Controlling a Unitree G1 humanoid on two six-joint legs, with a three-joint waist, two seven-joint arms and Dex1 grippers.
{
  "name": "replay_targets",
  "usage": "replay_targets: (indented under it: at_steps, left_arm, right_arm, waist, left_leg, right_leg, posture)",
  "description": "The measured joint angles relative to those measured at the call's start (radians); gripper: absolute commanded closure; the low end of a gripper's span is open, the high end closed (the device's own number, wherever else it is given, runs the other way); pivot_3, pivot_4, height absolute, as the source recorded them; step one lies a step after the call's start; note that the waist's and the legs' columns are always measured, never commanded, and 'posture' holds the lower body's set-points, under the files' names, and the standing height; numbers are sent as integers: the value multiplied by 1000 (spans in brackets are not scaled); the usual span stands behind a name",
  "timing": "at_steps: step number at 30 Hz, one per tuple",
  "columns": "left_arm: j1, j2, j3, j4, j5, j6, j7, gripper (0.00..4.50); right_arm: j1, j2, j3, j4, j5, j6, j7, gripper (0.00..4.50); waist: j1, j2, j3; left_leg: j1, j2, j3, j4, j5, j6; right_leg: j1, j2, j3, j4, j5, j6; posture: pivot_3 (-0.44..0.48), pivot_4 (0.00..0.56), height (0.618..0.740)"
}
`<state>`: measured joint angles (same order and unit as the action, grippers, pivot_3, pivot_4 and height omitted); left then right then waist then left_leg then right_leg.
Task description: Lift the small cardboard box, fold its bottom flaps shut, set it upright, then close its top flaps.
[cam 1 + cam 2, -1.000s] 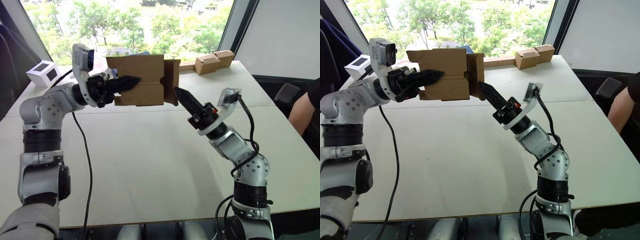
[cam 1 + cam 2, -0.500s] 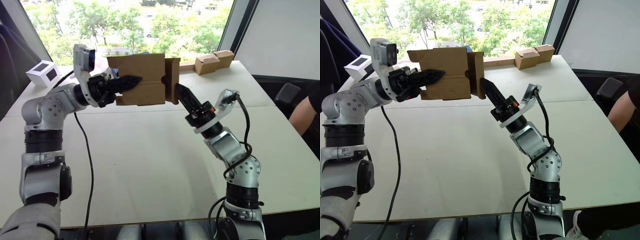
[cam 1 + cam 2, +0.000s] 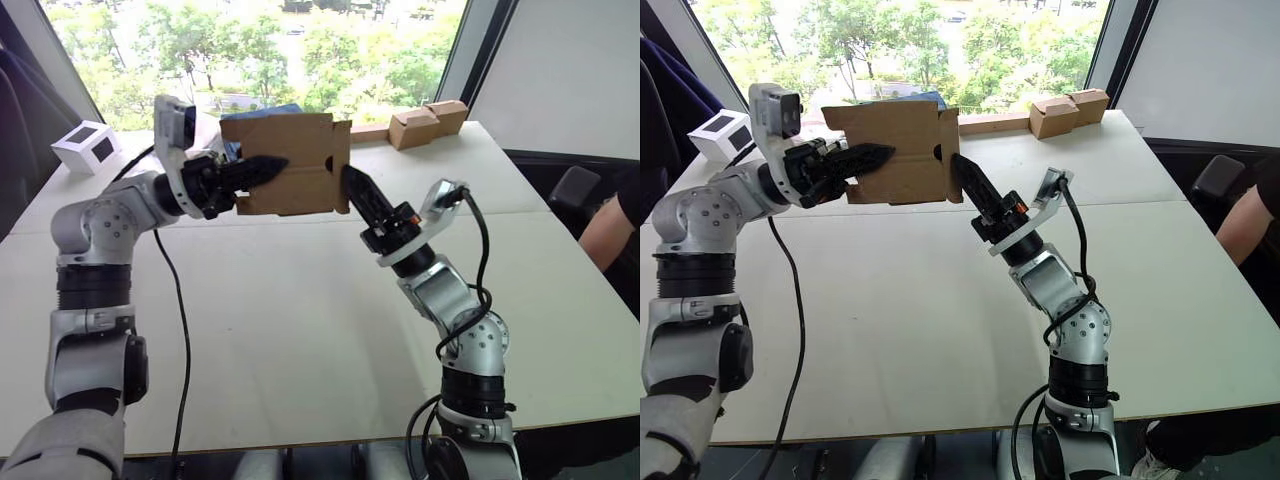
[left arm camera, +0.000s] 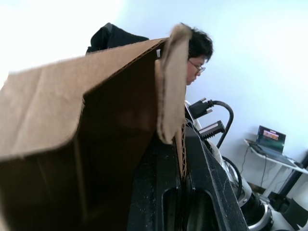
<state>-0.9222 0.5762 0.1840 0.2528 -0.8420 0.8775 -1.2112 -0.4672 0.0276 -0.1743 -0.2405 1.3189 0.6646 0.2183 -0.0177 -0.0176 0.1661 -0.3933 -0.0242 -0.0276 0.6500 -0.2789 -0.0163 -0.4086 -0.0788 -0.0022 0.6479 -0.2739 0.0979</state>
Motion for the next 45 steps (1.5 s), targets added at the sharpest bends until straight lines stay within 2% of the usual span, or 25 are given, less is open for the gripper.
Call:
replay_targets:
  at_steps: [45]
  left_arm:
    - [36,-15,-5,-20,31,-42,4,4500]
  right_arm:
    - [6,78,33,7,-105,-66,-60,3294]
  waist:
    - [-1,0,0]
  left_leg:
    - [0,0,0,0,0,0]
  right_leg:
    - [0,0,0,0,0,0]
  posture:
    - [0,150,737]
